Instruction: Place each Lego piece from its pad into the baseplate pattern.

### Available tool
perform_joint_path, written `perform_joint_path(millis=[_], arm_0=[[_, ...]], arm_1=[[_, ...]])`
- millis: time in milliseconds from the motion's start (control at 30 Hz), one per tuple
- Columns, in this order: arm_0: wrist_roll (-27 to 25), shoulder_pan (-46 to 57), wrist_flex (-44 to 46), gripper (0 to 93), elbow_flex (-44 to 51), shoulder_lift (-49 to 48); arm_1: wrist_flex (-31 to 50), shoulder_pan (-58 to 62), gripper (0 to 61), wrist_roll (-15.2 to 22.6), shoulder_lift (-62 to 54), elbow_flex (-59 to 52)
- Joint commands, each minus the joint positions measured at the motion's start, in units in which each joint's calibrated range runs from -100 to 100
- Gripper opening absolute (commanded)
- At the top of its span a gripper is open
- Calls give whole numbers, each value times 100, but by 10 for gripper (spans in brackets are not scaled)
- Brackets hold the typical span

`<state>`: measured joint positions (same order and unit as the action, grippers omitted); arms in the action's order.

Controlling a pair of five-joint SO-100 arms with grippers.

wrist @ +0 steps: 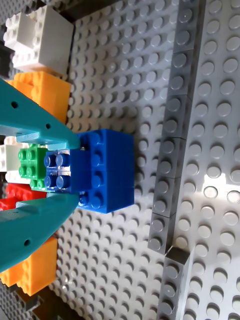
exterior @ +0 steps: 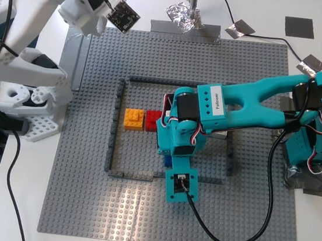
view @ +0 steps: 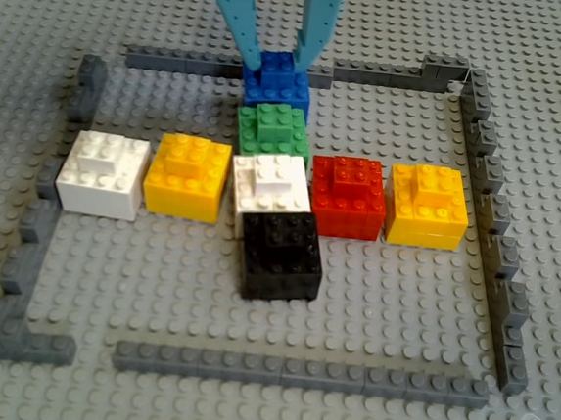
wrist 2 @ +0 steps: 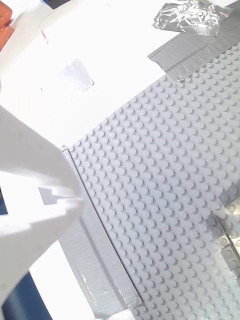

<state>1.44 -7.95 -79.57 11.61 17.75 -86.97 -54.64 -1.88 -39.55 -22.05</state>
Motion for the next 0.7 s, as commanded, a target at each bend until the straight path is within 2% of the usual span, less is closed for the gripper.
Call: perform_joint_path(millis=[0, 367, 533, 667], arm_0=[[20, 59, -9, 41, 315, 19], [25, 88, -17, 58, 270, 53], [205, 74, -83, 186, 243, 10], [225, 59, -74, 235, 270, -24]], arm_1=[[-18, -169, 2, -39, -191, 52], [112, -416, 2, 288, -414, -120], [552, -735, 2, 362, -508, -301], [560, -1062, 2, 337, -62, 142]])
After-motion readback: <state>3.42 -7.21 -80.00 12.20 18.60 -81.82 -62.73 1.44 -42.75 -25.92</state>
